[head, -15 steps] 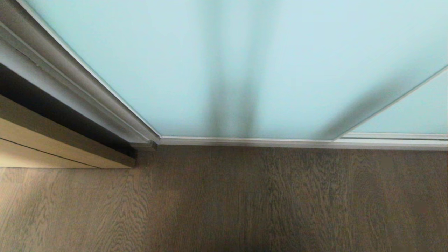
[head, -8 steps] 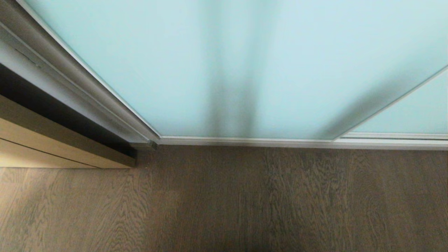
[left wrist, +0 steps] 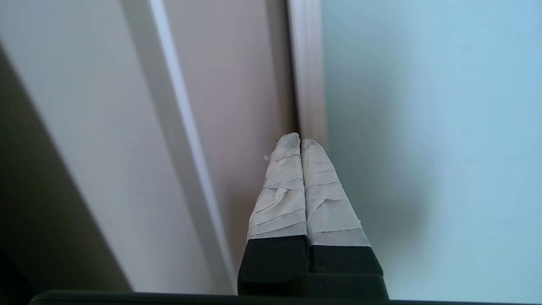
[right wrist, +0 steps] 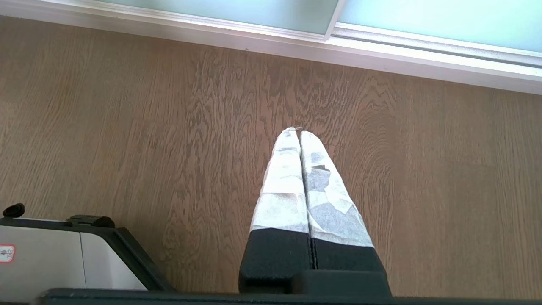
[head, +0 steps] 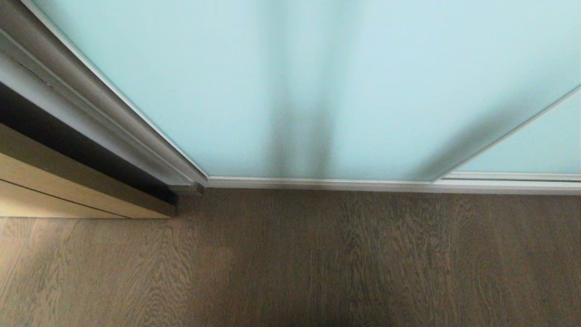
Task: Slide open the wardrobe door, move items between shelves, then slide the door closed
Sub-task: Open the door
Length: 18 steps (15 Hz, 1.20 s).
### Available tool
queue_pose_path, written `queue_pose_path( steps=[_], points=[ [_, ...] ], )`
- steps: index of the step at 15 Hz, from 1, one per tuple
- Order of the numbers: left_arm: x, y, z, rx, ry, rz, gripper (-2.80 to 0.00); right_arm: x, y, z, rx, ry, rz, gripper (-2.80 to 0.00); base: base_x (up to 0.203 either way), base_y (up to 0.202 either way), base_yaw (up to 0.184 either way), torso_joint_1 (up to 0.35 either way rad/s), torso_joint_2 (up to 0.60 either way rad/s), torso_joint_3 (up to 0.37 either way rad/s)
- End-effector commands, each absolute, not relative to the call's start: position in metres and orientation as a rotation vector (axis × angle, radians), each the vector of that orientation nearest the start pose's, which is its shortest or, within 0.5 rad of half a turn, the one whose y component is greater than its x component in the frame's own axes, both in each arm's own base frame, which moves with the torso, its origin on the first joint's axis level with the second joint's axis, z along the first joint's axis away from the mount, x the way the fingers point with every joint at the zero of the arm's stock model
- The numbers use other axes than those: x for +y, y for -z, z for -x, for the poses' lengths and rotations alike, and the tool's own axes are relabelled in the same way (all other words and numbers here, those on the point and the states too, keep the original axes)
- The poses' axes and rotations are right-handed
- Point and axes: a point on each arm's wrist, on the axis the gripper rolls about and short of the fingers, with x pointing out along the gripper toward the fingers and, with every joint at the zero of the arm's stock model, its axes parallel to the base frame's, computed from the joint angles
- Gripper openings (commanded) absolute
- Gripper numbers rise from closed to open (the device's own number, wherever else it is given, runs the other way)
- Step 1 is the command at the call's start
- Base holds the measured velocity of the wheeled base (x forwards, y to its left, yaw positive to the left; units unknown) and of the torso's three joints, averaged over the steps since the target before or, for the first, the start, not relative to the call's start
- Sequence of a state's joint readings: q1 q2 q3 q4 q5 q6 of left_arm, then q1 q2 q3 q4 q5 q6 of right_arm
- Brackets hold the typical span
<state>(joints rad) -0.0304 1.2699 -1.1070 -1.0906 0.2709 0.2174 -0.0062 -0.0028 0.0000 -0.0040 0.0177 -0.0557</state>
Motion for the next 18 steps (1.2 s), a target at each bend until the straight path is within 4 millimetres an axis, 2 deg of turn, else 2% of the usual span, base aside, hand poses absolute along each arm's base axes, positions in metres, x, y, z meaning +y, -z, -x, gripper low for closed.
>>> queue_pose_path(
  steps=[1, 11, 18],
  points=[
    [-0.001, -0.414, -0.157, -0.894, -0.305, -0.059, -2.8, 0.001, -0.076, 0.023, -0.005, -0.012, 0.057, -2.8, 0.0, 0.0, 0.0, 0.0, 0.0, 0.0],
    [-0.002, -0.403, -0.188, -0.837, -0.286, -0.046, -2.8, 0.001, -0.076, 0.023, -0.005, -0.011, 0.057, -2.8, 0.0, 0.0, 0.0, 0.0, 0.0, 0.0],
    [-0.003, -0.401, -0.194, -0.827, -0.278, -0.04, -2.8, 0.001, -0.076, 0.023, -0.005, -0.011, 0.057, -2.8, 0.0, 0.0, 0.0, 0.0, 0.0, 0.0]
  ],
)
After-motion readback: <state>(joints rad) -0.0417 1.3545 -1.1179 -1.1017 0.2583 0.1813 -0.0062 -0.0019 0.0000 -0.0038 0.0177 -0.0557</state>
